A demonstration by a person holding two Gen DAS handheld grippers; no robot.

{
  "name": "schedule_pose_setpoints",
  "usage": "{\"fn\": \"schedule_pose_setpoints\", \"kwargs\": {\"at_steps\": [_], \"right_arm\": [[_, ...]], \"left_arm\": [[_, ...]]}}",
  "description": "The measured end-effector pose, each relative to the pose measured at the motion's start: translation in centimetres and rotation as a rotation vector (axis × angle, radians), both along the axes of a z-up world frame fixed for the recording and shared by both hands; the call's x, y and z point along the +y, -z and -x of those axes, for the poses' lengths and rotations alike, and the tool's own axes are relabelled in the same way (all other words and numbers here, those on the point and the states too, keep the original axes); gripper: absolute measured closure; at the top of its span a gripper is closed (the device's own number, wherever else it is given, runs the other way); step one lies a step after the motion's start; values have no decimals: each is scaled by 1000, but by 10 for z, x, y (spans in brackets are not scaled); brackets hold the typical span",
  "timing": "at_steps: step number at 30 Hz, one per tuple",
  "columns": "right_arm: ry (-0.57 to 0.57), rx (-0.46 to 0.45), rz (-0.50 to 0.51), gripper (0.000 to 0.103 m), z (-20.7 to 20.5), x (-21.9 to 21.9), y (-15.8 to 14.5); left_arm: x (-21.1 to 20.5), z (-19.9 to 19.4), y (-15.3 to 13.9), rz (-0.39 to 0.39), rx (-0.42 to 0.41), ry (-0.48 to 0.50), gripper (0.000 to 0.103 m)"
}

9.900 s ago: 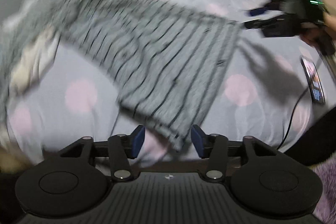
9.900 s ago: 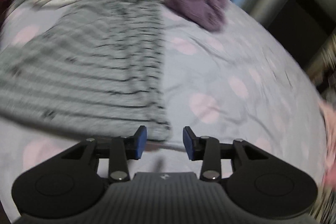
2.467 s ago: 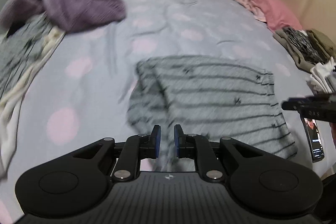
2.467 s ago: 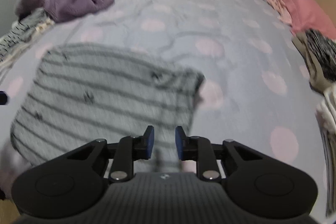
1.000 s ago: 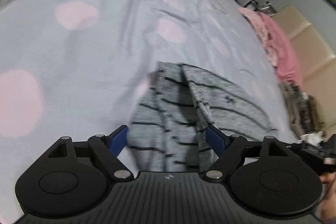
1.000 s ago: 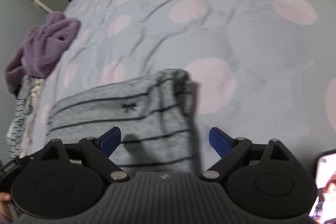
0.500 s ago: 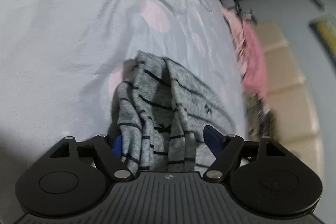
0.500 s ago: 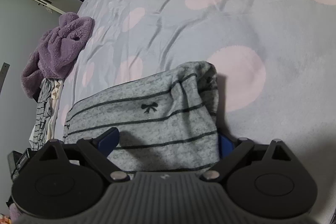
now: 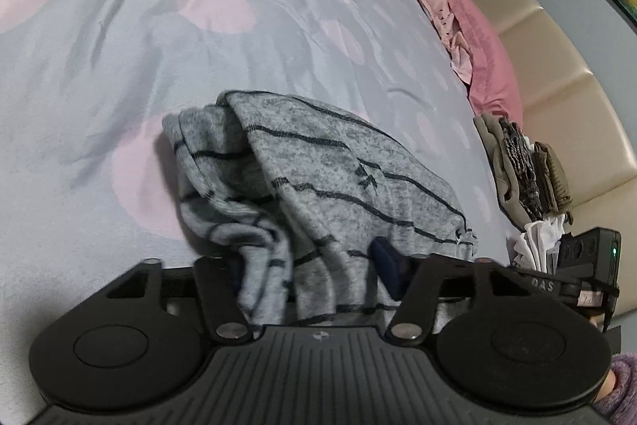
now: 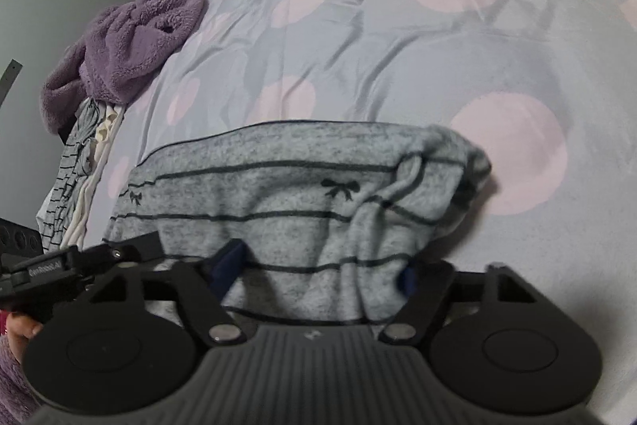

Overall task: Fold clothes
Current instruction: 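Grasp the folded grey pants with the left gripper while the right gripper grips them too, then carry the folded pants with both grippers toward the clothes stack by the headboard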

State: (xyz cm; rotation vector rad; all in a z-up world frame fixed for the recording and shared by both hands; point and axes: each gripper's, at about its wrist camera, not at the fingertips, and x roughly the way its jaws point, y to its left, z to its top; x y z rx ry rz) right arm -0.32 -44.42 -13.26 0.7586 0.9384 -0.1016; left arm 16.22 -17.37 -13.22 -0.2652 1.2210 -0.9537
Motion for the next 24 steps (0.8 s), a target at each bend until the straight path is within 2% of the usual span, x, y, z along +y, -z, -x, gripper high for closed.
{"fn": "schedule_pose_setpoints", "kwargs": {"at_steps": [3,6,12,18,20,24], "right_arm": [[-5,-19,-8,53,2,2,-2],[-12,-35,21,59,3,8,-10],[4,-100,37,63,21,16,-36],[-2,-212,92,64,58,29,-87],[4,-241,103,64,74,26,-103],[43,-283,113,64,112,9,-134]], "left_arm": [[-1,7,-6,-22,-37,-3,62],[0,15,-17,-34,-83,-4,66],[7,36,-51,-7,-182,5,68],[12,62,-93,58,-247,15,69],[7,73,-108,80,-268,36,69],[-32,104,-140,150,-292,108,69]]}}
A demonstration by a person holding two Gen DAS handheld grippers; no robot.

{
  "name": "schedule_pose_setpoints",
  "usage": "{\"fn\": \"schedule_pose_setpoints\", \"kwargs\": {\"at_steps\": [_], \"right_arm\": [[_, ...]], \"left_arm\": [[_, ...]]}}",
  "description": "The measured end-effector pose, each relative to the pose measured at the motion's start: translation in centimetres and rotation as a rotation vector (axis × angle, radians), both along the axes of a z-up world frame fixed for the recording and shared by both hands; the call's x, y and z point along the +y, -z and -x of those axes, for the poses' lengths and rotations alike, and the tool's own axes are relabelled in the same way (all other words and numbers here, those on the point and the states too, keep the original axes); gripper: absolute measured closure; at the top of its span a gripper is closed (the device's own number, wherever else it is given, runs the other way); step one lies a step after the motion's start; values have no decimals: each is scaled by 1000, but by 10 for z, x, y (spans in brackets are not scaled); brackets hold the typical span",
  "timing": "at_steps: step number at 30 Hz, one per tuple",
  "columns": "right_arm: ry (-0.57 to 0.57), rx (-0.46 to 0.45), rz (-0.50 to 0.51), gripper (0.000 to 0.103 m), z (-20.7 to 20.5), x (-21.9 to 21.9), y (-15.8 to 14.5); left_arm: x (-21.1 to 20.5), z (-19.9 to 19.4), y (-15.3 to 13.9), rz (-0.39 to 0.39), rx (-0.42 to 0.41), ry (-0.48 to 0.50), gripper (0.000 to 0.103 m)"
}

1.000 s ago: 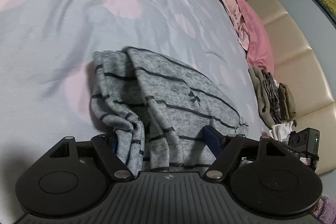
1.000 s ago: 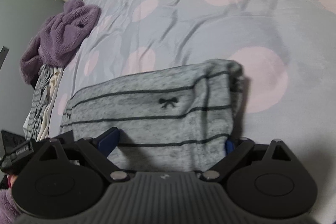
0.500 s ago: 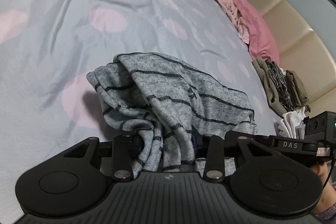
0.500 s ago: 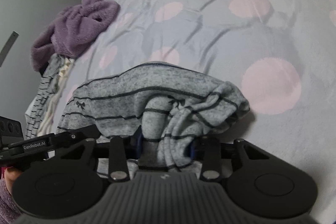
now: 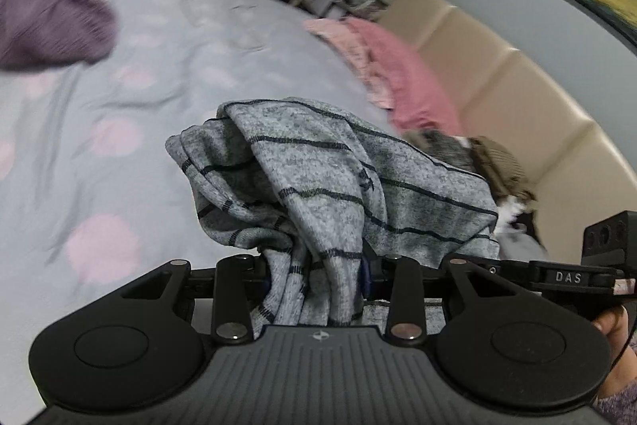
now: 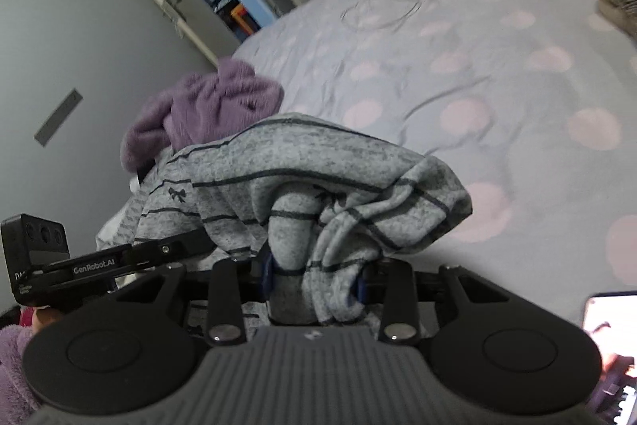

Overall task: Fold clothes
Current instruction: 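Carry the folded pants with both grippers toward the clothes stack by the headboard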

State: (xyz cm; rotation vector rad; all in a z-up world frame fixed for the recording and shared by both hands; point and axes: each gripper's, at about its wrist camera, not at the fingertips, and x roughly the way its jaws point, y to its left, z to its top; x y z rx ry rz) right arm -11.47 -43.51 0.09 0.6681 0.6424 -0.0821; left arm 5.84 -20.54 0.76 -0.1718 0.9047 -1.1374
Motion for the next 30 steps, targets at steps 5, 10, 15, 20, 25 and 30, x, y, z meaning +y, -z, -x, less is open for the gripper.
{"fn": "schedule_pose_setpoints", "kwargs": {"at_steps": [5,10,15,20,25,30], "right_arm": [[60,-25,53,64,60,-44,-50],[96,11,142,64,120,-105,-104],[169,48,223,64,178,-165,-153],[221,107,285,64,226,-219,-183],[235,189,318,64,254,-271,-195],[226,289,338,64,260,-323,-184]], "left_arm": [[-50,40,-40,77,-30,102,69],[-123,78,-71,150,-10,218,69],[-204,122,-99,204,-22,311,69],[-257,154,-87,226,28,351,69],[-307,182,-66,242,102,375,69],[-357,210,-44,259,176,399,70]]}}
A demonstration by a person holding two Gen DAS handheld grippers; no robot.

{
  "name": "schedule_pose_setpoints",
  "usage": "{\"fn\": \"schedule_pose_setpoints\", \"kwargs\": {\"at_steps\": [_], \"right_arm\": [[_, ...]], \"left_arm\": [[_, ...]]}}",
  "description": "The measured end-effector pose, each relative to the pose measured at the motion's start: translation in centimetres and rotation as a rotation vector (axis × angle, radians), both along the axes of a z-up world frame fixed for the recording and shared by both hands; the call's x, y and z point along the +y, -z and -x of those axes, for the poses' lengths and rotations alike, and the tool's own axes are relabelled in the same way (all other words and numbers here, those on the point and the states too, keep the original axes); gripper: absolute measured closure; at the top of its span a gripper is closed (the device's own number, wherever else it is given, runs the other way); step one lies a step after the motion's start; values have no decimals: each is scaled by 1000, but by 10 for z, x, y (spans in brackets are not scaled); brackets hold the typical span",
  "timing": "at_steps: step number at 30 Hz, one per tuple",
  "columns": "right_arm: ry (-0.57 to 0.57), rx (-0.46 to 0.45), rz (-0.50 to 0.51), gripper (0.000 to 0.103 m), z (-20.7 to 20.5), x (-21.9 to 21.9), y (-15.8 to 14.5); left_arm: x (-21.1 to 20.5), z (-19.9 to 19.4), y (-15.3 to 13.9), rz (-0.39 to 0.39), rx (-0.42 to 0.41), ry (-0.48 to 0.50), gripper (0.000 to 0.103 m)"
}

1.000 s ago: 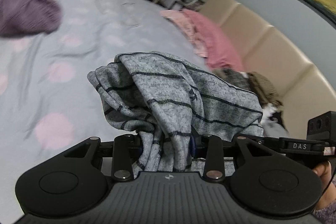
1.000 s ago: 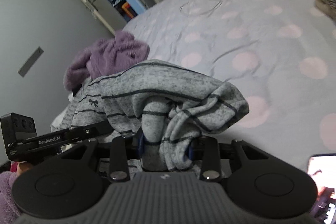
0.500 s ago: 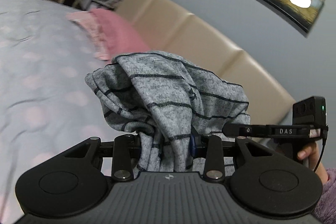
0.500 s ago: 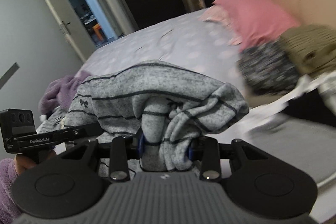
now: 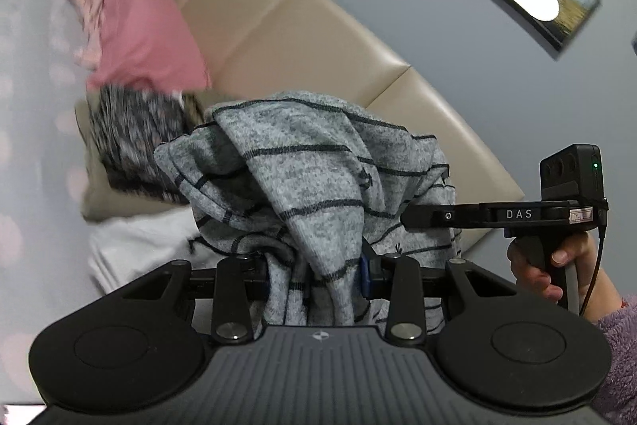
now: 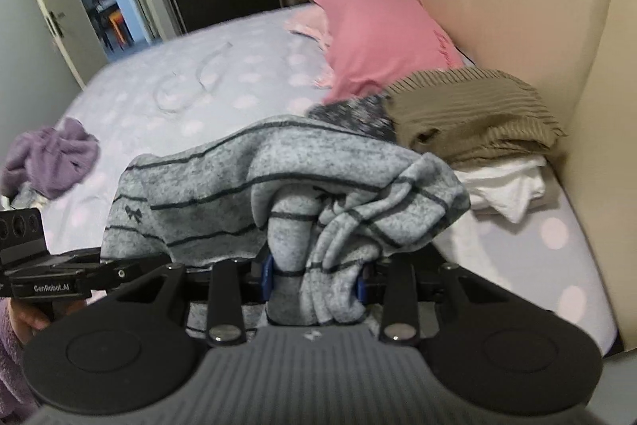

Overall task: Fold clothes
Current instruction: 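Carry the folded pants with both grippers toward the clothes stack by the headboard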

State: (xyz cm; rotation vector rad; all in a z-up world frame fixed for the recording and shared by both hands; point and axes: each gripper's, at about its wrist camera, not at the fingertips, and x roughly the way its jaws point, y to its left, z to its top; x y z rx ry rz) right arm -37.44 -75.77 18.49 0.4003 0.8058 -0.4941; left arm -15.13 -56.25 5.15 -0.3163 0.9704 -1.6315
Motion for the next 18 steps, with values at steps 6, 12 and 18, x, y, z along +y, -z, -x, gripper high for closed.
{"fn": "schedule_pose_setpoints", "kwargs": {"at_steps": [6,12,18], "right_arm": [[10,121,-14,64,-16,-55,44],[8,155,-65,62,-53,-95,101],[72,171,-80,47,-66,-115,132]], "left_arm": [[-42,10,34,-60,25,0,70],[-66,-9,68,-164,19,-51,71],[-62,-18,69,-214,-44,-78,66]]}}
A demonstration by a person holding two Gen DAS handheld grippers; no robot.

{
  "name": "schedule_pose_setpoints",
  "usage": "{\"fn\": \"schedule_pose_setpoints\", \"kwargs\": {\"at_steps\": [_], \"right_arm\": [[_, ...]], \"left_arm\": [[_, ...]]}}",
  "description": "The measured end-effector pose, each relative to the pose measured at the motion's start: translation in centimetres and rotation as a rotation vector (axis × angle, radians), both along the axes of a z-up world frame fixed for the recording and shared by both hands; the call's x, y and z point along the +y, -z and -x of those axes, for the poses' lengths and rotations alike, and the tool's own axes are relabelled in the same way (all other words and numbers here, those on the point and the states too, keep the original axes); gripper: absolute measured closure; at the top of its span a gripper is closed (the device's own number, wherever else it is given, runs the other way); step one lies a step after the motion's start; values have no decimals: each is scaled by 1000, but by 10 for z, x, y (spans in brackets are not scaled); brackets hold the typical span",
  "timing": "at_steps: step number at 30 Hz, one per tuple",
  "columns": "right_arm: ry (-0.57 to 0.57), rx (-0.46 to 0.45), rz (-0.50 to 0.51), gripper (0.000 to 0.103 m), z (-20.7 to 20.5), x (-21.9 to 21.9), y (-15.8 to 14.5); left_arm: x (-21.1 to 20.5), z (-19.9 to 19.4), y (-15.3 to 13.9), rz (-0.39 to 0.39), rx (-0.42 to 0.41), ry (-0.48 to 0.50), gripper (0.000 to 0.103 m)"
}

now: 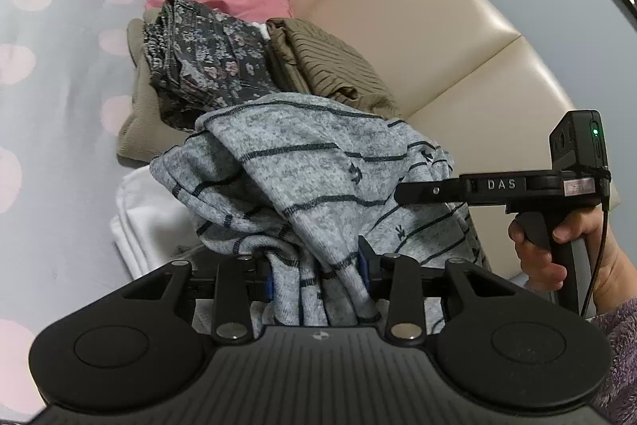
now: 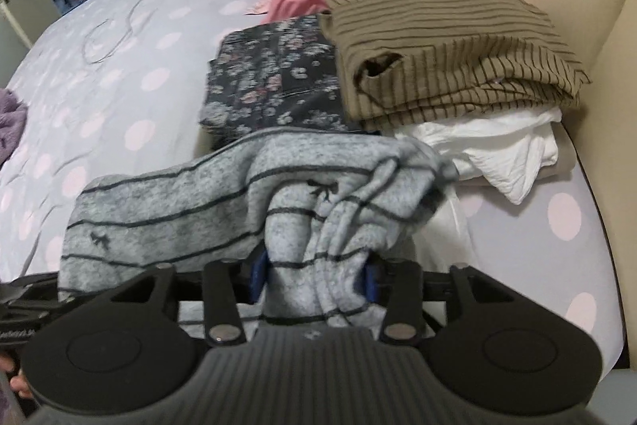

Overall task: Fold clothes
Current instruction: 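Carry the folded pants with both grippers toward the clothes stack by the headboard, then lower the pants onto the folded clothes stack and open both grippers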

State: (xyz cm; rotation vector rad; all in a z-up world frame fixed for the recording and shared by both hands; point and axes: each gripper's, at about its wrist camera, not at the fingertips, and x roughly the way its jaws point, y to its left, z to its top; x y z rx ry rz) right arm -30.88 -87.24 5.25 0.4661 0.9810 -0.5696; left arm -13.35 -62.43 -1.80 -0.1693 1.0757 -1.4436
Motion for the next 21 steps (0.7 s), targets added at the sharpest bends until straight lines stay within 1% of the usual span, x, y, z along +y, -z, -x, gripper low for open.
{"fn": "schedule_pose_setpoints", "kwargs": {"at_steps": [3,4,5,6,8,10,11,13,15,16,20,21], "right_arm": [[51,-27,19,44,1,-6,1],[67,-31,38,43,3,-6,0],[87,-31,66,40,4,-6,-2],[109,-31,102,34,6,-5,-4],[174,-49,169,31,15,-3,-14],[245,-76,222,31,26,-1,-25],[270,-96,233,31,32,1,-30],[268,-133,228,35,41,10,-36],[252,-152,227,56,45,20,-40],[242,-160,221,61,45,24,-40],[191,-204,204,64,32,38,-35],[175,-209,205,64,26,40,-32]], "left_arm": [[3,-4,0,-25,-33,-10,53],[3,-5,0,-33,-44,-14,52],[8,-8,-2,-37,-63,-22,51],[13,-11,-5,-47,-86,-34,48],[23,-17,-10,-71,-134,-59,48],[30,-21,-17,-86,-188,-88,48],[34,-23,-22,-81,-212,-99,48],[37,-23,-33,-58,-246,-99,48],[33,-22,-44,-36,-277,-86,49],[26,-20,-49,-28,-291,-72,49],[-3,-6,-60,-15,-332,-14,50],[-12,0,-60,-19,-344,5,54]]}}
